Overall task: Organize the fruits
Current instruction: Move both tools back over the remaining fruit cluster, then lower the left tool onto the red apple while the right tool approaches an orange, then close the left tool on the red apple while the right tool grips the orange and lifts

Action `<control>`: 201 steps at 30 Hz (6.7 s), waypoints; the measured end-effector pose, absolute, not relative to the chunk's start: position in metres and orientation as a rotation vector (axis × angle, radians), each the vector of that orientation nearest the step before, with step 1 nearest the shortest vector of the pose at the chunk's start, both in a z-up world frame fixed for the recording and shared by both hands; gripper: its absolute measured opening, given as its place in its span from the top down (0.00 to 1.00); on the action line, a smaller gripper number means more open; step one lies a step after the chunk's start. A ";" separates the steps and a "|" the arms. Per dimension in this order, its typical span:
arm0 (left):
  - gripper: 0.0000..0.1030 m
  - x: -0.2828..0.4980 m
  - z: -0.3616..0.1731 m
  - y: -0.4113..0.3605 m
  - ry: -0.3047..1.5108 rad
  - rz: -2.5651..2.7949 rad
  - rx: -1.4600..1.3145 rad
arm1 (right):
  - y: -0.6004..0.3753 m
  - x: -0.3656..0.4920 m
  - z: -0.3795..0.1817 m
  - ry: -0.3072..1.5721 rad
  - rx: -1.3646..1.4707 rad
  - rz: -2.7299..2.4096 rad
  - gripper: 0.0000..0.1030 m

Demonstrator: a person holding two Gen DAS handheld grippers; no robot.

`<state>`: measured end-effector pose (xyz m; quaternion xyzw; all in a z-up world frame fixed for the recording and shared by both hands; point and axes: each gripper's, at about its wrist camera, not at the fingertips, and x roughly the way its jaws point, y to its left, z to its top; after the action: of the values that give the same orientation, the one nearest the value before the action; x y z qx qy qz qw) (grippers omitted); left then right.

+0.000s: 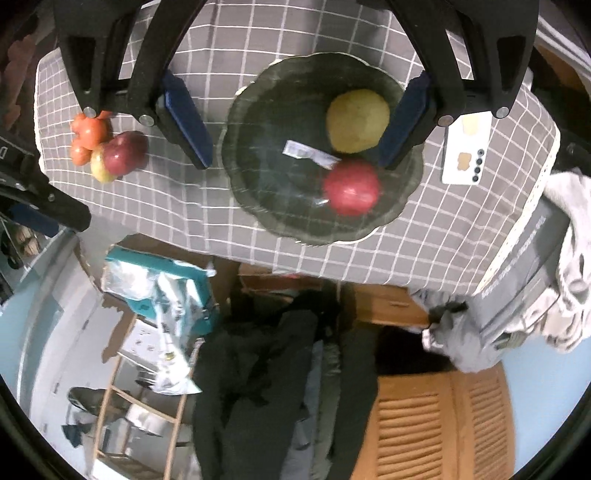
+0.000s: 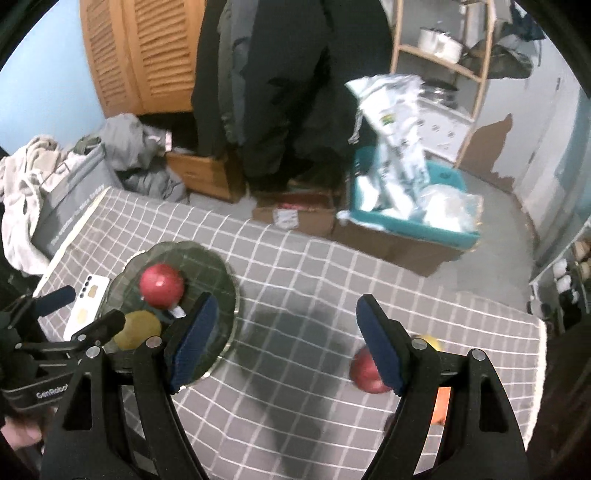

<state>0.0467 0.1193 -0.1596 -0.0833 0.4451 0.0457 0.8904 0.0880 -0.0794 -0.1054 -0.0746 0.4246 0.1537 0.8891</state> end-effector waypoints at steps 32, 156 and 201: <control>0.01 0.048 -0.108 -0.025 0.829 -0.166 -0.010 | -0.266 0.028 -0.067 0.760 -0.019 0.053 0.22; 0.33 0.138 -0.283 -0.138 1.140 -0.345 0.050 | -0.372 0.076 -0.268 1.138 0.178 -0.053 0.57; 0.30 0.114 -0.247 -0.124 1.063 -0.343 0.021 | -0.355 0.072 -0.227 1.036 0.108 -0.047 0.57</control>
<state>0.1138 -0.1242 -0.2469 0.0098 0.5043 -0.1629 0.8480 0.0724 -0.3553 -0.2275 0.0515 0.4948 -0.0223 0.8672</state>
